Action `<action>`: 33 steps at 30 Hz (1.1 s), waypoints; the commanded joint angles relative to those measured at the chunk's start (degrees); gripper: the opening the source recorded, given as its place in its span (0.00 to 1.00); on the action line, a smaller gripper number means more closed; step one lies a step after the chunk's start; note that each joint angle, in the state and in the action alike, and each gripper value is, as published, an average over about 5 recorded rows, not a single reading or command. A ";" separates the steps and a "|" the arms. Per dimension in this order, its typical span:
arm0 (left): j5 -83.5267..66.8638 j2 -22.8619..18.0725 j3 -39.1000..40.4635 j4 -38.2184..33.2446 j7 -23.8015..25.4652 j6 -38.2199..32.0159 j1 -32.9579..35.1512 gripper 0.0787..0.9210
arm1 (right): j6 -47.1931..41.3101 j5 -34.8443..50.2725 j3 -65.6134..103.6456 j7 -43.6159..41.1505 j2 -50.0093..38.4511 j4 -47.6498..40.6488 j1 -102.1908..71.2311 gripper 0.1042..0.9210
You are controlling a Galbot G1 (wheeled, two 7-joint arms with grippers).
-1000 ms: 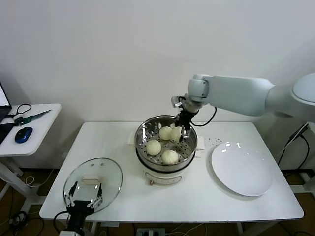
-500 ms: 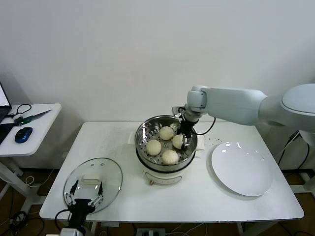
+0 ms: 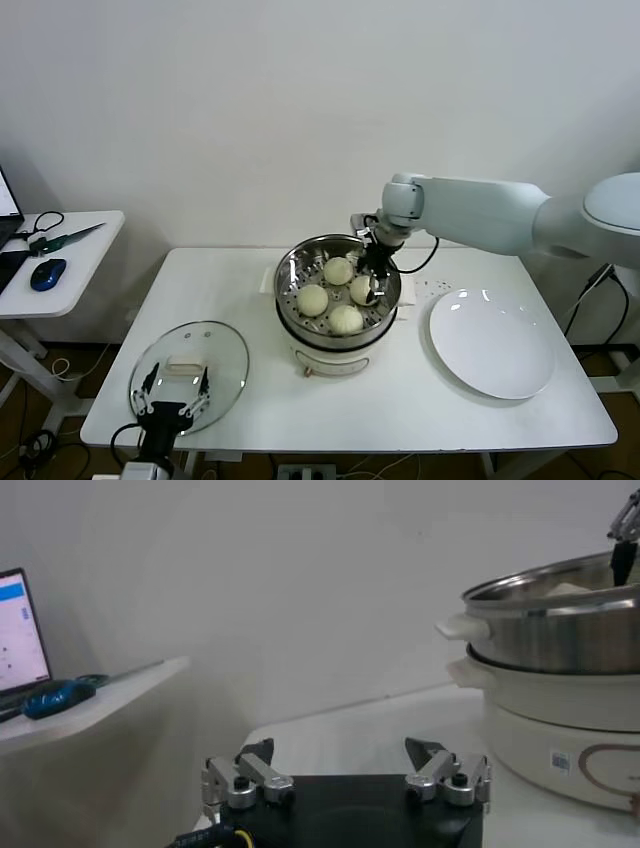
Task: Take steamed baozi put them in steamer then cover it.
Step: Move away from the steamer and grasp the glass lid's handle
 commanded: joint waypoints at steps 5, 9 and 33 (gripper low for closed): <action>0.22 -0.06 -0.39 0.07 -0.06 0.00 -0.12 0.88 | 6.86 5.94 8.52 4.79 -11.73 4.33 1.16 0.88; 0.39 -0.10 -0.87 -0.10 -0.08 0.21 -0.36 0.88 | 13.51 7.23 12.70 11.58 -18.76 7.67 -1.72 0.88; 13.08 -2.08 -2.55 -6.43 2.60 1.27 1.39 0.88 | 22.54 -0.10 87.51 41.82 -34.99 21.94 -68.40 0.88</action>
